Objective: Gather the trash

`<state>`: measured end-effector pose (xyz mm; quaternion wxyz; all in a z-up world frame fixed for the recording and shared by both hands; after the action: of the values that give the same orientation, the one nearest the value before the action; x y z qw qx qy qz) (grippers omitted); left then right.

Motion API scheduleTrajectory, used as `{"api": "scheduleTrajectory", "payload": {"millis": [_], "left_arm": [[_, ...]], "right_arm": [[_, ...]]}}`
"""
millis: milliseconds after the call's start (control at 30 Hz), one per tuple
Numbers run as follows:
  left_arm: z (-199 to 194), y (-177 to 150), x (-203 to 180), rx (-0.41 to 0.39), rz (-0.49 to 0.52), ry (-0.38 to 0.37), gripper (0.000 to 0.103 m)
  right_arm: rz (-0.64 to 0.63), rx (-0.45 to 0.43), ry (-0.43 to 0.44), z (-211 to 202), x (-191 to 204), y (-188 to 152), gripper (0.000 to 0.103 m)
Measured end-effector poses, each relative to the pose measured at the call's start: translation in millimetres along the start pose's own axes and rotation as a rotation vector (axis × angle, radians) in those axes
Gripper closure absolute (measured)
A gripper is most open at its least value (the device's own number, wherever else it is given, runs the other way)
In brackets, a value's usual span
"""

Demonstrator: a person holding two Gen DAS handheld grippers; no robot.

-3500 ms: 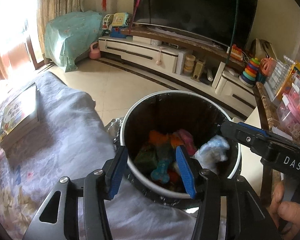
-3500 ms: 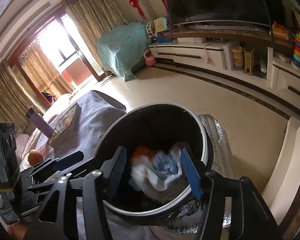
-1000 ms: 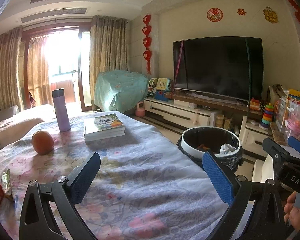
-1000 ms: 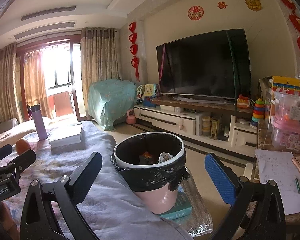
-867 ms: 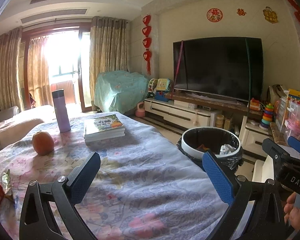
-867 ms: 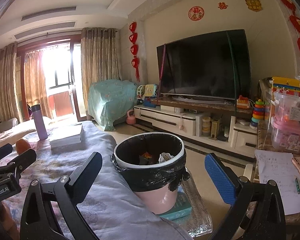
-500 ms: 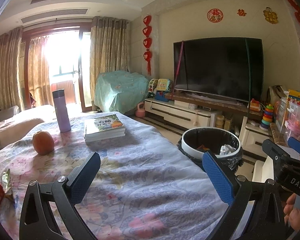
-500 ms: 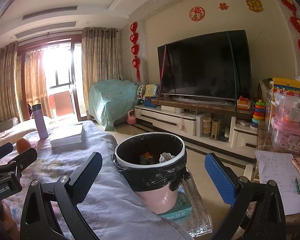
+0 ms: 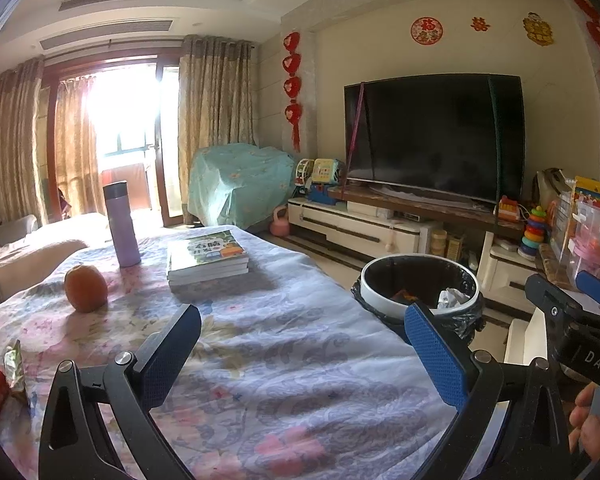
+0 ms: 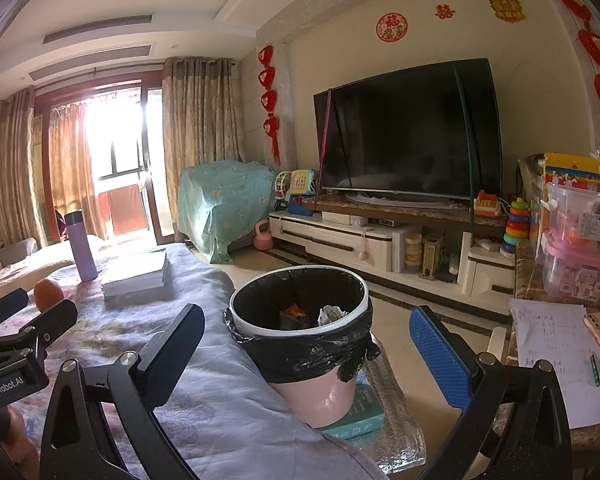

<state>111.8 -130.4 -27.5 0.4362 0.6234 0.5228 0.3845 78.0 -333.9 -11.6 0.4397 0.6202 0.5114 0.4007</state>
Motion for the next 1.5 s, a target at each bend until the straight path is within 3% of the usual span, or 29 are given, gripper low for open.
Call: {"api": "scheduleTrajectory", "payload": {"millis": [1500], "left_arm": [[1.2, -0.6, 0.4, 0.006, 0.005, -0.01, 0.001]], "right_arm": [[0.0, -0.003, 0.004, -4.6, 2.9, 1.8, 0.0]]}}
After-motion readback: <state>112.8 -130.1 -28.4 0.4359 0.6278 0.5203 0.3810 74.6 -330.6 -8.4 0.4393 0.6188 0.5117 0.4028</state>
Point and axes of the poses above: each gripper's, at about its wrist camera, not at the fingertips, and z roughly the way its jaws point, x to its left, y to its top, the point moved 3 cm from there along z, roughly the way its jaws point, and after that the axes turned 1 degree about y, right-handed, at the moved point
